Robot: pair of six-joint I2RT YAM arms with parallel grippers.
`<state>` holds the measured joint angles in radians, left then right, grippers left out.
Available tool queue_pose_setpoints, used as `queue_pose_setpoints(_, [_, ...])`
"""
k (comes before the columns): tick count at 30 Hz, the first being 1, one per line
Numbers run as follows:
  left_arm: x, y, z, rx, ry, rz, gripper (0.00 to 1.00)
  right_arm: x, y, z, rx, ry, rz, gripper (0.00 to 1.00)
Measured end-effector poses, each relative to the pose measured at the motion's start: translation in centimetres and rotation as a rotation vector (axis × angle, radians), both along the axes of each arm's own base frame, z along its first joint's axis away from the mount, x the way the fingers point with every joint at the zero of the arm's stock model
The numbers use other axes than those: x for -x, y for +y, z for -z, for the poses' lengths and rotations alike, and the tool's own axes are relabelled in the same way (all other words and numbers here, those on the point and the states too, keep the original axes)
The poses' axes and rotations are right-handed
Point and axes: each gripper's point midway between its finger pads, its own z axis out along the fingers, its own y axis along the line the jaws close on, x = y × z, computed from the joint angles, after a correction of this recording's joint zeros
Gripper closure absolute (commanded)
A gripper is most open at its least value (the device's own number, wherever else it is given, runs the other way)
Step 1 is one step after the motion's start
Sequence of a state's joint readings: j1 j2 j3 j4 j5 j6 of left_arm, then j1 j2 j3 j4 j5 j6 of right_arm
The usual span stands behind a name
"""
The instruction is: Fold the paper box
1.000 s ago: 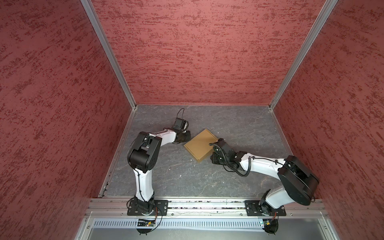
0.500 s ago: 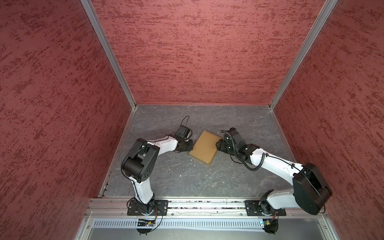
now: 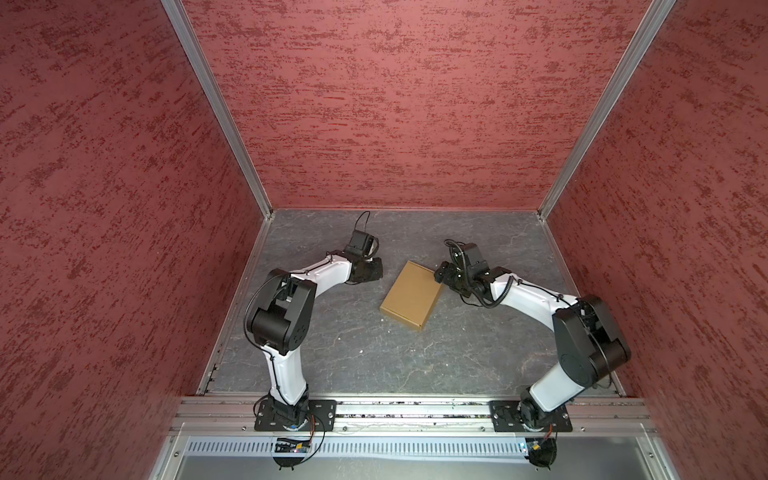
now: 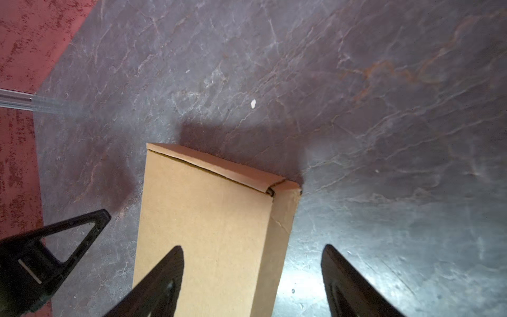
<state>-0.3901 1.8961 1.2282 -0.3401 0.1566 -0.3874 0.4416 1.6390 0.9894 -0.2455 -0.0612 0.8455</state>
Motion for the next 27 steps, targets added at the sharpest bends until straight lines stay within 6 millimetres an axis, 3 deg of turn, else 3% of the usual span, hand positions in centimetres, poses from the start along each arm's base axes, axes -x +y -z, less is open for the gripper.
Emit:
queue_pose_setpoints(4, [-0.4,-0.3,1.5,-0.005,0.021,0.004,0.83,-0.4,0.3,0.1,-0.032,-0.002,0.022,0.22])
queue_pose_setpoints(9, [-0.5,-0.7,2.7,-0.004,0.035,0.01,0.83,-0.8,0.8,1.8,-0.048,0.024,0.029,0.23])
queue_pose_setpoints(14, [-0.8,-1.5,2.3,0.013,0.015,0.025,0.83,-1.0,1.1,3.2,-0.053,0.047,0.032,0.24])
queue_pose_setpoints(27, [-1.3,-4.0,2.0,0.031,-0.01,0.064,0.83,-1.7,1.6,4.2,-0.063,0.036,0.023,0.27])
